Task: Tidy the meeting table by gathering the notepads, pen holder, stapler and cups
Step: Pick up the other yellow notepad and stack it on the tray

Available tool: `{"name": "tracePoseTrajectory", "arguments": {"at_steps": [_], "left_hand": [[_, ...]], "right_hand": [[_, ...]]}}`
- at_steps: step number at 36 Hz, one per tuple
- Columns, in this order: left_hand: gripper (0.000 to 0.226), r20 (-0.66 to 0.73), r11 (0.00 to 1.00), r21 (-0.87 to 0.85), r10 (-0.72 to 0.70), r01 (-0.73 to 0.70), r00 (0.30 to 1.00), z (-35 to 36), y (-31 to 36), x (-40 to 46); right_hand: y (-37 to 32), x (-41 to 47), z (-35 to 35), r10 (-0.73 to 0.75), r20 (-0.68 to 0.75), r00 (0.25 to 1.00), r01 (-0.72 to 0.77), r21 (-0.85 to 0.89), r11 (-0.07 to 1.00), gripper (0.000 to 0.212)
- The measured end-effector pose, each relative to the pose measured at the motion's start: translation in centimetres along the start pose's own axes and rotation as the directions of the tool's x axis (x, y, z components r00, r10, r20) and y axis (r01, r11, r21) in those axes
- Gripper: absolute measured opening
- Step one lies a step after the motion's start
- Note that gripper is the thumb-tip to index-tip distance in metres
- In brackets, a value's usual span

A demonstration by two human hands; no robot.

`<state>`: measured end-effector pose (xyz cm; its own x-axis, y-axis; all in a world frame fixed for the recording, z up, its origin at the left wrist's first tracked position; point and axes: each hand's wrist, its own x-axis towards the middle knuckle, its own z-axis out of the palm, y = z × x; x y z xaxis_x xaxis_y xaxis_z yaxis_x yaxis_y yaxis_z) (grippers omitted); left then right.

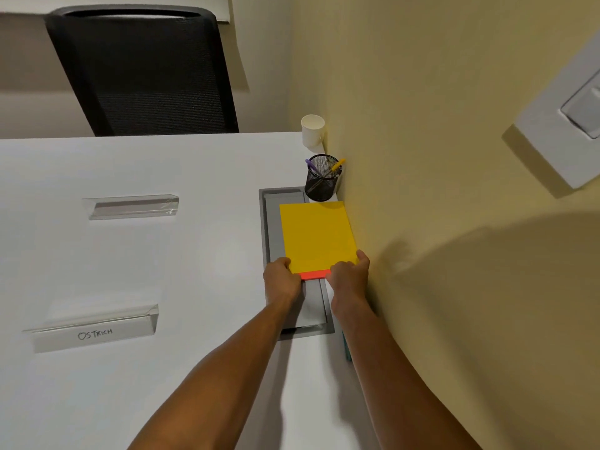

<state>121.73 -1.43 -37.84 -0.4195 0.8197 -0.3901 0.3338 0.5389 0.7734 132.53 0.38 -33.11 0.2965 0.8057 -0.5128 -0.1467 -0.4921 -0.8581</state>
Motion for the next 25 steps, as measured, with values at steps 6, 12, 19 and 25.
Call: {"name": "tracePoseTrajectory", "arguments": {"at_steps": [6, 12, 19, 25], "left_hand": [[0.041, 0.019, 0.999, 0.017, 0.03, -0.031, 0.999, -1.0, 0.3, -1.0], [0.041, 0.016, 0.993, 0.056, 0.099, -0.1, 0.995, -3.6, 0.6, -3.4], [0.047, 0.035, 0.963, 0.201, 0.178, -0.181, 0.983, -8.4, -0.1, -7.2], [0.048, 0.029, 0.892, 0.406, 0.208, -0.202, 0.978, -13.9, -2.0, -12.3]], "right_hand": [[0.2, -1.2, -0.1, -0.011, 0.044, 0.999, 0.014, -0.063, 0.998, 0.056], [0.7, -3.7, 0.0, -0.017, 0.238, 0.971, 0.071, -0.219, 0.973, 0.054], [1.6, -7.9, -0.3, -0.132, 0.348, 0.928, 0.273, -0.395, 0.877, 0.059], [2.6, -13.5, -1.2, -0.201, 0.481, 0.853, 0.457, -0.505, 0.732, 0.067]]}}
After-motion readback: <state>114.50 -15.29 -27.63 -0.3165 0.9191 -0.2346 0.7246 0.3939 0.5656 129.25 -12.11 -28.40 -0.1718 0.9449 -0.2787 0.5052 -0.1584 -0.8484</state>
